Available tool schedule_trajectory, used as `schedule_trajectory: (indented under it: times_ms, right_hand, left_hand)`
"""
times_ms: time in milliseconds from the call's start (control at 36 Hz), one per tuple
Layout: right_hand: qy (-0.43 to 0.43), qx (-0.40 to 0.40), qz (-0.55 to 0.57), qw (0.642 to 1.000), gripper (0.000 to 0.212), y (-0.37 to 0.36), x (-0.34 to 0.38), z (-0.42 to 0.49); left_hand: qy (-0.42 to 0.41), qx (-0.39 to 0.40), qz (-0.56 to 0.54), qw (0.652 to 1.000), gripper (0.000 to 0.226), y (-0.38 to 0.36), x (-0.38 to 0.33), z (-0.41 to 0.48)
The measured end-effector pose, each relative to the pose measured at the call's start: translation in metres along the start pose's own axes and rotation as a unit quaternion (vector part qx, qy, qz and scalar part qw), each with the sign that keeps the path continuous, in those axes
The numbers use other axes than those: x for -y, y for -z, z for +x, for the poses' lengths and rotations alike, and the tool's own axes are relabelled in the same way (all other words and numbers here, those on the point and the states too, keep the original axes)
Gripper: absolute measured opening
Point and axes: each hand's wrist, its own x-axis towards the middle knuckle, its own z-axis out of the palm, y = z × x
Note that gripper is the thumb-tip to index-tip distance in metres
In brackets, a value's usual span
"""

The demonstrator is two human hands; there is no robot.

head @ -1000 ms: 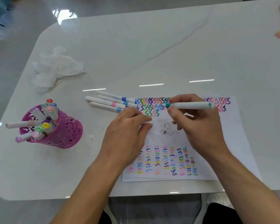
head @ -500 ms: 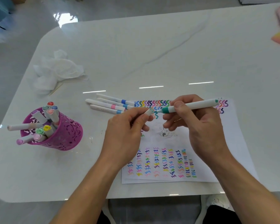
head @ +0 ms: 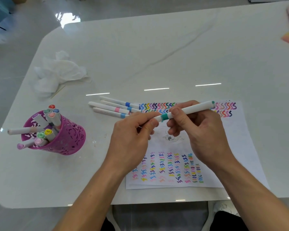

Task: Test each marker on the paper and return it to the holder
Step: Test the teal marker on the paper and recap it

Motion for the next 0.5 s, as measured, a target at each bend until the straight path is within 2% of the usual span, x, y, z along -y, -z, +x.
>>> schedule_trajectory:
  times_ms: [111,333,500]
  right_hand:
    - [-0.016,0.016,0.043,0.999,0.021,0.0,0.001,-0.001]
    - [-0.036,0.046,0.092,0.994,0.024,-0.005,0.003,0.0]
    - [-0.047,0.059,0.07,0.995,0.023,-0.012,-0.001,-0.005]
  left_hand:
    - [-0.008,-0.007,-0.016,1.0,0.025,0.0,-0.001,-0.003]
    - [-0.012,-0.021,-0.032,0.999,0.029,0.005,-0.004,-0.006]
    - [-0.034,-0.018,0.053,0.998,0.021,0.008,-0.004,-0.009]
